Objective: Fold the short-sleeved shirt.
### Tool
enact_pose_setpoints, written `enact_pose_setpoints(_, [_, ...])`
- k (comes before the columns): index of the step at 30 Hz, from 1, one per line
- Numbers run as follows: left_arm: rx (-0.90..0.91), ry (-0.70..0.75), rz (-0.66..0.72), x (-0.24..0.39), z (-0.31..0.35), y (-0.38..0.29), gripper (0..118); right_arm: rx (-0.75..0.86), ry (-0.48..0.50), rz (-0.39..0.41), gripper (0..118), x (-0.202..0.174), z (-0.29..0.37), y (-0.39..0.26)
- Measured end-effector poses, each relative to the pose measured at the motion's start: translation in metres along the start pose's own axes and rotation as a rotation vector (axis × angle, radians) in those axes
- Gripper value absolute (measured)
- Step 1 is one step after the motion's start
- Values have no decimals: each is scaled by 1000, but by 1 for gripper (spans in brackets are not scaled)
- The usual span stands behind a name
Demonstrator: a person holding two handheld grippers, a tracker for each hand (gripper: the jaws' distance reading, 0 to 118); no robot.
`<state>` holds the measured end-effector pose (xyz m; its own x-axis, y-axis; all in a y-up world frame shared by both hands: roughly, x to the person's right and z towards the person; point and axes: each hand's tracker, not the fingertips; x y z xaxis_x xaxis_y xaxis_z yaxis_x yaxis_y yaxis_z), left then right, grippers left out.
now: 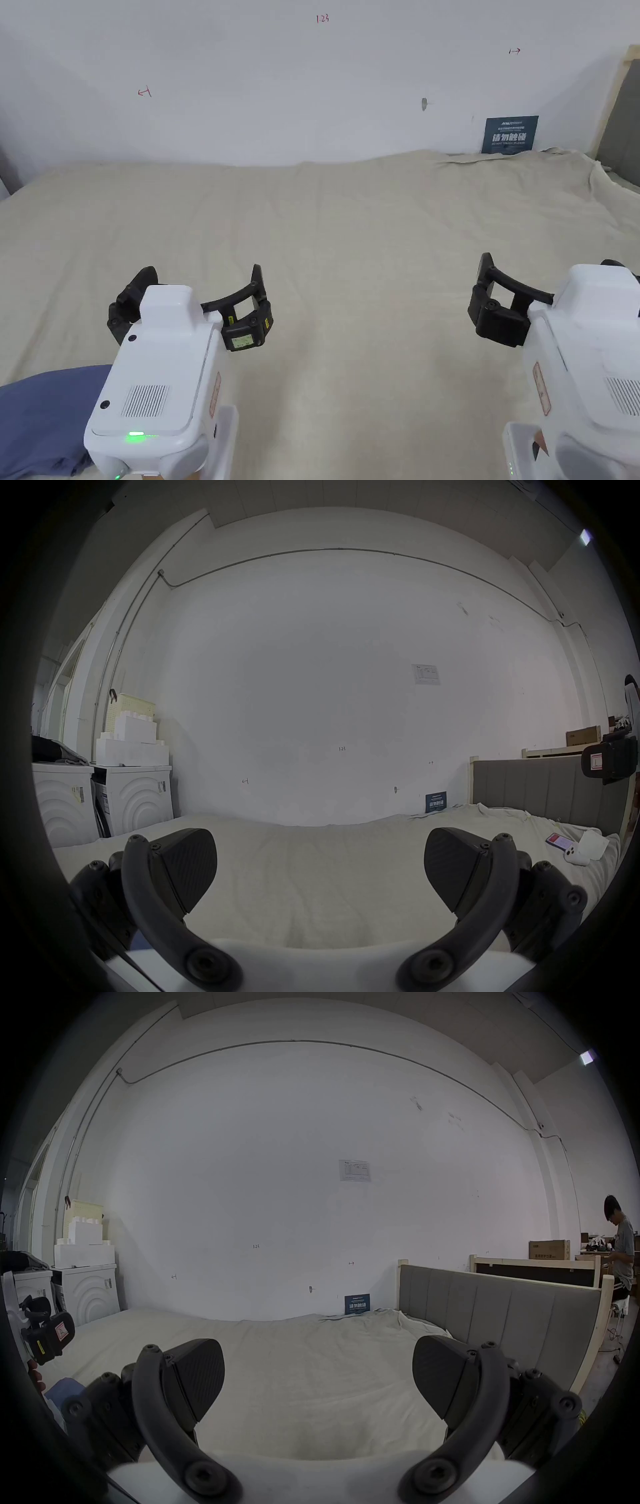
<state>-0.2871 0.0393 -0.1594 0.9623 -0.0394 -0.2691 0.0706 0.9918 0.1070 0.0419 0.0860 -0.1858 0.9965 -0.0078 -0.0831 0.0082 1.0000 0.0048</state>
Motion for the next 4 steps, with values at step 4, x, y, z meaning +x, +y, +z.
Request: enact_pose_setpoints(4, [-1, 0, -1, -1, 0, 0, 118, 3, 5, 6, 110, 2, -2, -2])
